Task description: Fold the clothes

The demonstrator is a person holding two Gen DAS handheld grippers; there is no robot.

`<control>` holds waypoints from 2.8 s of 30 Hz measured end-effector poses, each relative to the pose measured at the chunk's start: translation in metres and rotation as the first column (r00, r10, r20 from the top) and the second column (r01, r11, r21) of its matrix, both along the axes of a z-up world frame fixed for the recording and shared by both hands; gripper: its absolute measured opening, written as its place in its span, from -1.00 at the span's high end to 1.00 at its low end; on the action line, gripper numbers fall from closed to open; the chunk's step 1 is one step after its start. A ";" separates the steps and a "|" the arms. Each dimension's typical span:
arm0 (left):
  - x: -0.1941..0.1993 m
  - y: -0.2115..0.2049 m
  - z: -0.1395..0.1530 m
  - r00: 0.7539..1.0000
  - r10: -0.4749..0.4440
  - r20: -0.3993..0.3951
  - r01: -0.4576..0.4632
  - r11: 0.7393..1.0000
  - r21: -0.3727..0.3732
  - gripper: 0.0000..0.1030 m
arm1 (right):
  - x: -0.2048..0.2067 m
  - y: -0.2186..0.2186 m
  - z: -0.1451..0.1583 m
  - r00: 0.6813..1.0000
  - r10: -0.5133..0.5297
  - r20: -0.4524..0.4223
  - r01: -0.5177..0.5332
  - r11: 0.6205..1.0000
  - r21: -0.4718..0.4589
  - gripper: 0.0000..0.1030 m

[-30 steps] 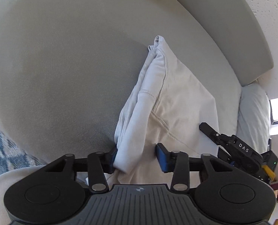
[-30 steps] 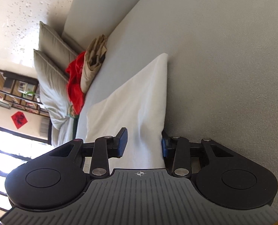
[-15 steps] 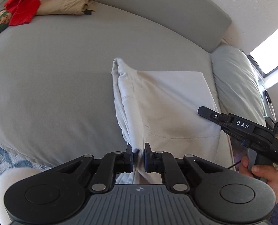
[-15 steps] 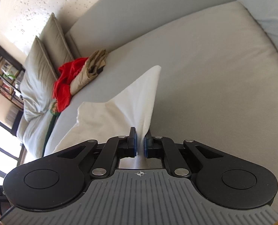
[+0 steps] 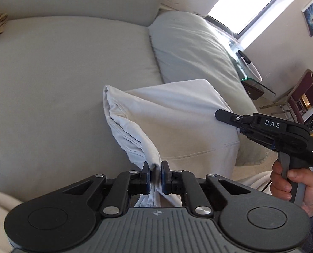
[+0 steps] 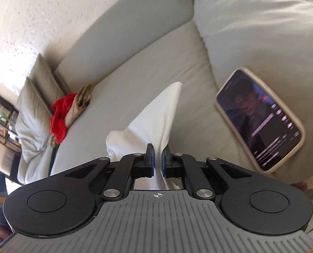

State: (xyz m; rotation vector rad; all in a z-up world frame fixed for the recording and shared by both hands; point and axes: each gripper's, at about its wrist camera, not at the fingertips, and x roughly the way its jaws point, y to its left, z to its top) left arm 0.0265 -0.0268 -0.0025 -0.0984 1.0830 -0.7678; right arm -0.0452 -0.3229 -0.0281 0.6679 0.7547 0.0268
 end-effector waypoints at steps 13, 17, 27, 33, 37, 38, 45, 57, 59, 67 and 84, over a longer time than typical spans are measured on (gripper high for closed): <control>0.012 -0.082 -0.067 0.996 0.065 0.062 -0.074 0.984 0.160 0.53 | 0.008 -0.115 0.006 0.936 -0.340 -0.090 0.254 0.830 -0.496 0.02; 0.002 -0.087 -0.047 0.990 0.054 0.129 -0.065 0.995 0.077 0.59 | -0.043 -0.124 0.000 0.932 -0.357 -0.052 0.301 0.850 -0.432 -0.19; -0.014 -0.183 -0.060 0.945 -0.094 0.313 0.039 0.984 0.175 0.67 | -0.040 -0.065 -0.008 0.989 -0.144 0.026 0.134 0.819 -0.558 0.55; -0.025 -0.163 -0.060 0.972 -0.035 0.234 -0.029 0.964 0.265 0.53 | -0.040 -0.074 -0.018 0.975 -0.195 -0.104 0.110 0.835 -0.538 0.53; -0.044 -0.143 -0.040 0.984 -0.005 0.178 -0.042 0.966 0.257 0.32 | -0.063 -0.059 0.011 0.966 -0.207 -0.155 0.110 0.872 -0.477 -0.14; -0.049 -0.143 -0.034 0.983 -0.009 0.184 -0.040 0.964 0.262 0.26 | -0.069 -0.054 0.018 0.968 -0.200 -0.155 0.109 0.883 -0.456 -0.22; -0.083 -0.128 0.013 0.973 0.012 0.230 -0.068 0.970 0.234 -0.37 | -0.104 -0.016 0.057 0.964 -0.187 -0.191 0.115 0.934 -0.337 -0.54; -0.133 -0.110 0.071 0.967 0.011 0.256 -0.052 0.986 0.156 -0.87 | -0.158 0.031 0.134 0.976 -0.143 -0.166 0.042 0.867 -0.496 -0.63; -0.138 -0.110 0.074 0.964 0.009 0.265 -0.052 0.986 0.157 -0.89 | -0.165 0.034 0.142 0.978 -0.144 -0.150 0.048 0.858 -0.512 -0.65; -0.151 -0.118 0.075 0.957 -0.012 0.290 -0.044 0.982 0.185 -0.90 | -0.184 0.034 0.150 0.980 -0.153 -0.129 0.066 0.856 -0.512 -0.65; -0.152 -0.120 0.070 0.964 -0.006 0.267 -0.048 0.980 0.195 -0.90 | -0.189 0.033 0.144 0.977 -0.161 -0.141 0.070 0.863 -0.501 -0.67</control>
